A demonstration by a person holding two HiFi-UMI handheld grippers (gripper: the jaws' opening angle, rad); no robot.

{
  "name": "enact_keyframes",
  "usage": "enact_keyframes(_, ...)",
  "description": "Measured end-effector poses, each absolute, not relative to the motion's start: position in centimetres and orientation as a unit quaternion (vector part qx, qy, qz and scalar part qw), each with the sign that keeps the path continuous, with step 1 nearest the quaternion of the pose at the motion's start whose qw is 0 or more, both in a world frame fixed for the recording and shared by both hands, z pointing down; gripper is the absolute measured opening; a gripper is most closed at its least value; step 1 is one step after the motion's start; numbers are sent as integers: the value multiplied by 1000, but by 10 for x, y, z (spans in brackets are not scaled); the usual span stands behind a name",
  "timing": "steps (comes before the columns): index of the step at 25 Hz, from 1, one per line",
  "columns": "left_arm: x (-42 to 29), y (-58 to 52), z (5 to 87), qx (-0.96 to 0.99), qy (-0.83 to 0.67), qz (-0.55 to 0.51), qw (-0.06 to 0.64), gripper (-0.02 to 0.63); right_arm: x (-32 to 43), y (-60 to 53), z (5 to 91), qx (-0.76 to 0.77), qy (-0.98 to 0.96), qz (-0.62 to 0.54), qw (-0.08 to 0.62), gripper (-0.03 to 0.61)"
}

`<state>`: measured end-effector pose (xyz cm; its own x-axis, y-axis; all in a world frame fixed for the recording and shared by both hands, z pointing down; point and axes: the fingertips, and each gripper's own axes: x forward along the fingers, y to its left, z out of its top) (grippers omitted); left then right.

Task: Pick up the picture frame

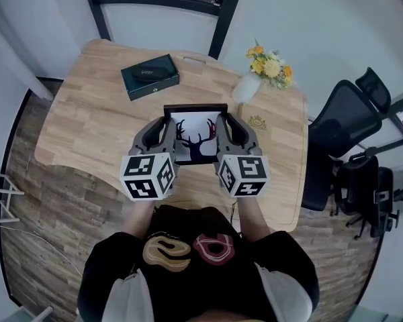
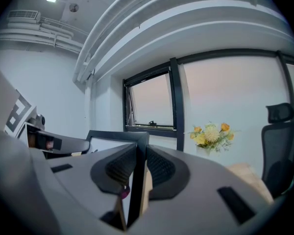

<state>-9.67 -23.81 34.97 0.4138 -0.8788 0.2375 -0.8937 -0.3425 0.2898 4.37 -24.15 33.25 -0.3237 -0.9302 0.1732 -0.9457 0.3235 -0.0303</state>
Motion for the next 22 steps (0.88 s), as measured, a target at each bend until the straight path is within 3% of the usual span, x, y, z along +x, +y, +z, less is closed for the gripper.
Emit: enact_keyframes(22,-112,-245,347,825,-534,15,184,83,28,-248,328,582,-809,45,60,74)
